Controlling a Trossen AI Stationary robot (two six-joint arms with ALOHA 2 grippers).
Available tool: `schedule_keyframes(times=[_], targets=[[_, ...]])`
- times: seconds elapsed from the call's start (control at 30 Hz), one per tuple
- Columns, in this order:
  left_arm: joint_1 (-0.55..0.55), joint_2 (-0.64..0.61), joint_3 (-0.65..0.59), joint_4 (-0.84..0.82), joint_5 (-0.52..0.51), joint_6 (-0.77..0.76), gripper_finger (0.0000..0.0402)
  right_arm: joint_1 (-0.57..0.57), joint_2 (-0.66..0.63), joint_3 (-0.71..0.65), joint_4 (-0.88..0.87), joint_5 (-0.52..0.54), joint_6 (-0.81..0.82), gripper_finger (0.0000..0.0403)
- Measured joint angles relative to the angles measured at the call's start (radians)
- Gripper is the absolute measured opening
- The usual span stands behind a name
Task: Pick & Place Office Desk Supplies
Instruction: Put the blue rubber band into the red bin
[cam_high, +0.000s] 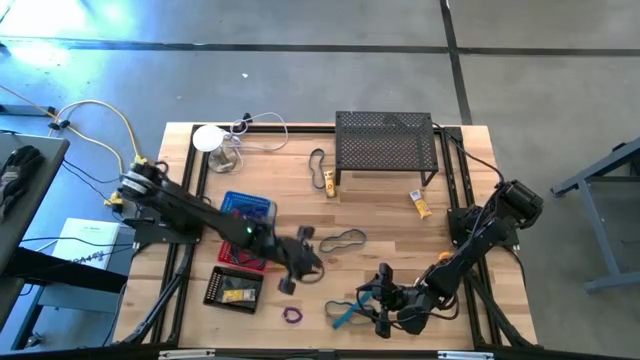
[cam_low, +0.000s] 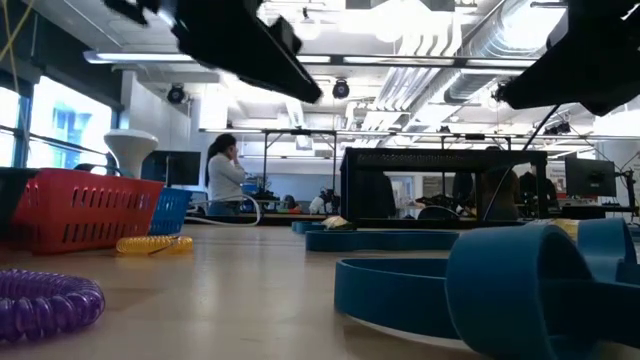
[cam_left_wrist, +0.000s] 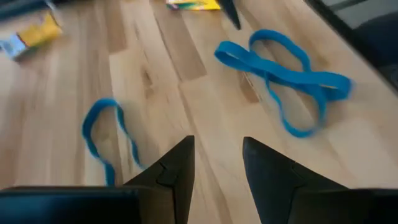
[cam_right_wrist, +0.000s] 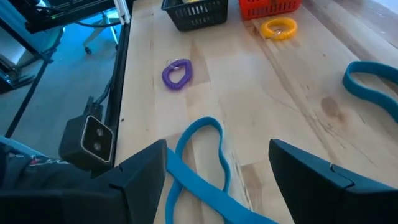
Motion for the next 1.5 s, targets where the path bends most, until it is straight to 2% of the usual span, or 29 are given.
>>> schedule_keyframes(times=[0.13, 0.27, 0.5, 0.67, 0.83, 1.2, 1.37, 1.5], targets=[[-0.011, 0.082, 0.0, 0.078, -0.149, 0.013, 0.0128, 0.006, 0.0, 0.0, 0.001, 0.001, 0.017, 0.027], [0.016, 0.155, 0.0, 0.11, -0.187, -0.02, 0.0128, 0.004, 0.0, 0.0, 0.001, 0.006, 0.019, 0.027], [0.076, 0.24, 0.0, 0.122, -0.186, -0.055, 0.0128, -0.003, 0.0, 0.0, 0.001, 0.015, 0.006, 0.027], [0.098, 0.242, 0.0, 0.113, -0.161, -0.088, 0.0128, -0.003, 0.0, 0.0, -0.001, 0.021, 0.001, 0.027], [0.102, 0.242, 0.0, 0.089, -0.076, -0.083, 0.0128, -0.001, 0.0, 0.0, -0.002, 0.02, 0.004, 0.027], [0.115, 0.241, 0.003, -0.026, -0.079, -0.122, 0.0125, 0.02, 0.0, 0.0, -0.006, 0.022, 0.06, 0.027], [0.119, 0.24, 0.003, -0.037, -0.077, -0.125, 0.0089, 0.019, 0.0, 0.0, -0.006, 0.025, 0.076, 0.027], [0.104, 0.24, 0.003, -0.043, -0.105, -0.121, 0.0021, 0.019, 0.0, 0.0, -0.006, 0.026, 0.076, 0.027]])
